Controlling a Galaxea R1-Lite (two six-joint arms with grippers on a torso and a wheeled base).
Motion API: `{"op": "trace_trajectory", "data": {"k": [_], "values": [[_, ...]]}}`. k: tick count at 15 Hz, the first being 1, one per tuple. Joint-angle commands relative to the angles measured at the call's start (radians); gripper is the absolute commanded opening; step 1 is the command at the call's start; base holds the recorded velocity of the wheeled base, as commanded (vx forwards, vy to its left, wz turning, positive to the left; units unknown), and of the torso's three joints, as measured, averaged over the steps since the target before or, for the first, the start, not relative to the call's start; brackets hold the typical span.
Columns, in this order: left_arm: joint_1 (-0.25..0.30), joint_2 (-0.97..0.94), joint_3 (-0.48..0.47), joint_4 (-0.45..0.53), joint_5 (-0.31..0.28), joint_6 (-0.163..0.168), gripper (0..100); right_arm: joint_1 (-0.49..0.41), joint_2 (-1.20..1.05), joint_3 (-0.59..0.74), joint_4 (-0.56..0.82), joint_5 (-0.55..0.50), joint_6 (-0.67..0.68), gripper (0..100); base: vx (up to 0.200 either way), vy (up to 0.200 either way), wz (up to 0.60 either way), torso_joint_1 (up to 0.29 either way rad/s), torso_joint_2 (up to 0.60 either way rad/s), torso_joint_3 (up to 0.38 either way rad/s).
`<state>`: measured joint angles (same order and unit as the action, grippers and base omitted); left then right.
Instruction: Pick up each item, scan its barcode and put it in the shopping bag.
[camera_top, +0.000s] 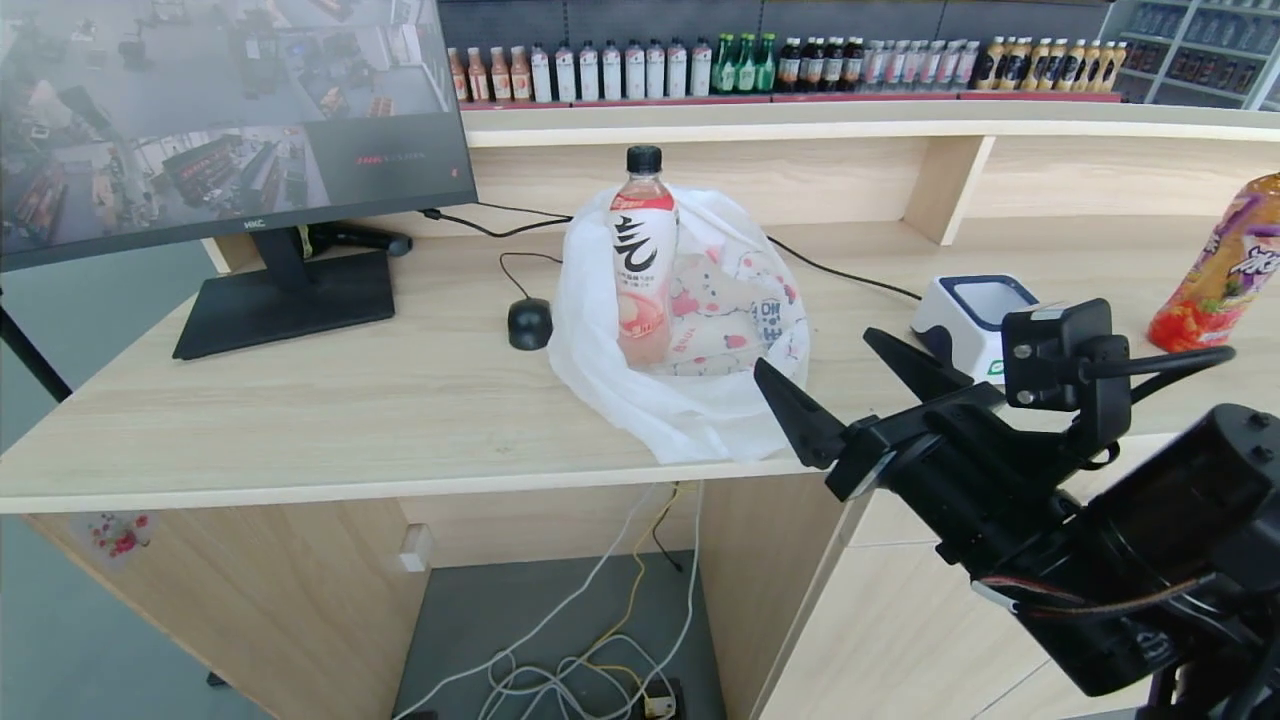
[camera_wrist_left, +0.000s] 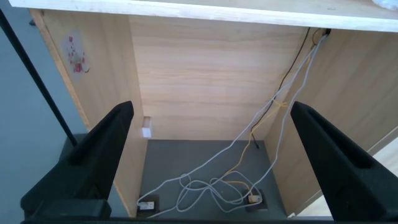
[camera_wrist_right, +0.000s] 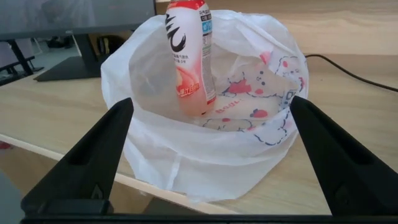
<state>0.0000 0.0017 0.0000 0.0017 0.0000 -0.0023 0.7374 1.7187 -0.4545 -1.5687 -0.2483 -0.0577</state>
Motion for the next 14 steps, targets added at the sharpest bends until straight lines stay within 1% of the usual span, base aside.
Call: {"op": "trace_trajectory", "data": {"k": [1, 5, 7, 14], "values": [[0.0, 0.0, 0.0, 0.0, 0.0, 0.001, 100, 0.0, 0.004, 0.005, -0.002, 0.0, -0.001, 100, 0.0, -0.2, 0.0, 0.007, 0.0, 0.002], [0.0, 0.0, 0.0, 0.0, 0.0, -0.001, 100, 0.0, -0.002, 0.023, -0.002, -0.002, 0.001, 100, 0.0, -0.2, 0.0, 0.01, 0.0, -0.001], [0.0, 0.0, 0.0, 0.0, 0.0, -0.002, 100, 0.0, -0.002, -0.029, -0.002, -0.002, 0.001, 100, 0.0, -0.2, 0.0, 0.002, 0.0, 0.007], [0.0, 0.0, 0.0, 0.0, 0.0, -0.002, 100, -0.006, -0.004, -0.02, -0.002, -0.005, 0.001, 100, 0.0, -0.2, 0.0, 0.002, 0.0, 0.002]]}}
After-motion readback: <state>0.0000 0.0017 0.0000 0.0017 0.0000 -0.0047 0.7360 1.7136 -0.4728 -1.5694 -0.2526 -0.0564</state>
